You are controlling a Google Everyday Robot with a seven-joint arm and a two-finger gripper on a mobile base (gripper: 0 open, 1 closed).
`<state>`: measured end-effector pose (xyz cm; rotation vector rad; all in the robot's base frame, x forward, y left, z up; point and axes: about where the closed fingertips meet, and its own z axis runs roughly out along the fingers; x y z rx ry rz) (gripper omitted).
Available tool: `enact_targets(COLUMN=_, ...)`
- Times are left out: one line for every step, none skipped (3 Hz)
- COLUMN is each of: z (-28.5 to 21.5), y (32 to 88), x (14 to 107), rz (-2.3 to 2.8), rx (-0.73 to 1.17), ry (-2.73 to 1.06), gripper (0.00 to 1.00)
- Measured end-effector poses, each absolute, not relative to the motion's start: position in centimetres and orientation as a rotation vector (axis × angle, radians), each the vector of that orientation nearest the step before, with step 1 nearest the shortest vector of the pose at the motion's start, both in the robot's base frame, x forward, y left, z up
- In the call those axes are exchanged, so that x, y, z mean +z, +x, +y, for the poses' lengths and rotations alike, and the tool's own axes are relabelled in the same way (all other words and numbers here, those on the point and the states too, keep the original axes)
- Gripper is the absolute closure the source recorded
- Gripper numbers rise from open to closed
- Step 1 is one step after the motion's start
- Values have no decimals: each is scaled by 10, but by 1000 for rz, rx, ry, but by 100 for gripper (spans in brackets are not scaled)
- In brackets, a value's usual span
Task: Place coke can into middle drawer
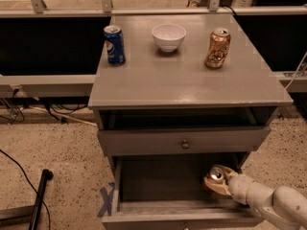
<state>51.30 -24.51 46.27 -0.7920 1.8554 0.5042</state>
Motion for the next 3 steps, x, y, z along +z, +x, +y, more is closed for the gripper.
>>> enact_targets(z=-248, y=511, x=451, rz=1877, rx=507, ry=-780, gripper=12)
enact_targets(z=-246, y=511, x=452, rz=1875, rx=510, ry=-783, gripper=0)
enact_targets(z=-246, y=511, x=458, rz=1859, rx=514, ry=-800, gripper=0)
